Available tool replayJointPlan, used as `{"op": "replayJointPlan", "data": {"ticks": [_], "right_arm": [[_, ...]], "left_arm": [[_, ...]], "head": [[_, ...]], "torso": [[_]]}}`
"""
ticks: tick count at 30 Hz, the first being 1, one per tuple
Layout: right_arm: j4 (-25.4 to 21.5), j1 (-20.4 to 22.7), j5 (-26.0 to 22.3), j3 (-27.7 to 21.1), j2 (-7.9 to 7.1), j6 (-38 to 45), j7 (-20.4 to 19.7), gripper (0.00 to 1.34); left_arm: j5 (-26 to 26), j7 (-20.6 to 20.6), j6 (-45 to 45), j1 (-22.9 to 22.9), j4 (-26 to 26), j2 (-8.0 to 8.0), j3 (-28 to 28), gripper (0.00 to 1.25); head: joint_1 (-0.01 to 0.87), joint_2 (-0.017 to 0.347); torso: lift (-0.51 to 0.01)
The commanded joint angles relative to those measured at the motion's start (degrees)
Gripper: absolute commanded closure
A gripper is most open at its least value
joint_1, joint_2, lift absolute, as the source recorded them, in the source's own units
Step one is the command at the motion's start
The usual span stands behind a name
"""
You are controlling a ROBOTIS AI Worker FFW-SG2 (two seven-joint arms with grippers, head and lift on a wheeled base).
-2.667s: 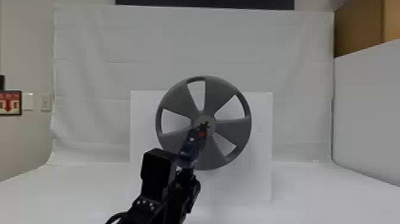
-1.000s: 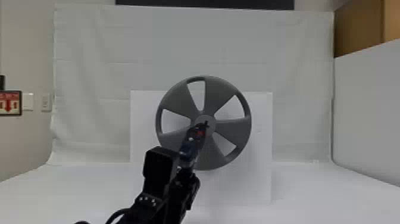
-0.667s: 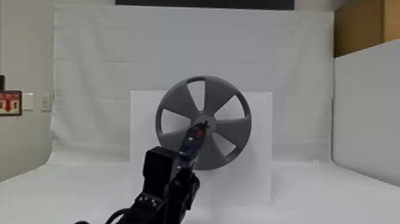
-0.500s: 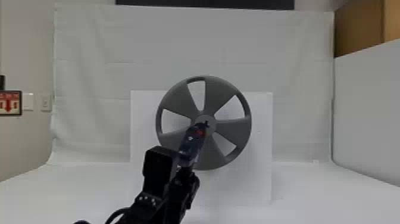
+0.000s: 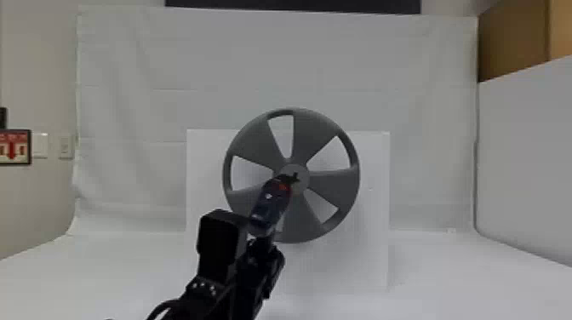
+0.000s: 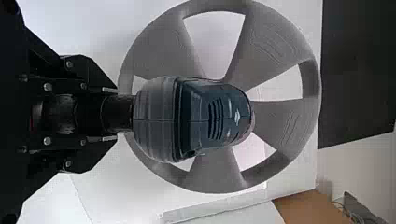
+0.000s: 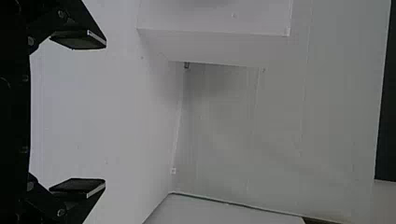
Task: Grasp the drill and bring into the middle of wheel
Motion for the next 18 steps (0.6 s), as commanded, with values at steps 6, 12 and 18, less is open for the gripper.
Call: {"op": "replayJointPlan", "data": {"ticks": [6, 12, 18], "right_arm": [[0.2, 0.1, 0.0, 0.2, 0.00, 0.0, 0.0, 0.24], [0.4, 0.1, 0.0, 0.2, 0.09, 0.0, 0.0, 0.24], [0.4, 0.0, 0.0, 0.2, 0.26, 0.0, 0.0, 0.24]], "left_arm": [[1.3, -1.0, -1.0, 4.0, -3.7, 0.02, 3.8, 1.22], [1.8, -1.0, -1.0, 6.7, -7.2, 0.02, 6.6, 1.22], [1.7, -0.1, -0.9, 9.0, -8.1, 0.02, 9.3, 1.22]], "head": [[0.000, 0.000], [0.000, 0.000], [0.000, 0.000]], "torso": [[-0.406], [-0.406], [-0.406]]}}
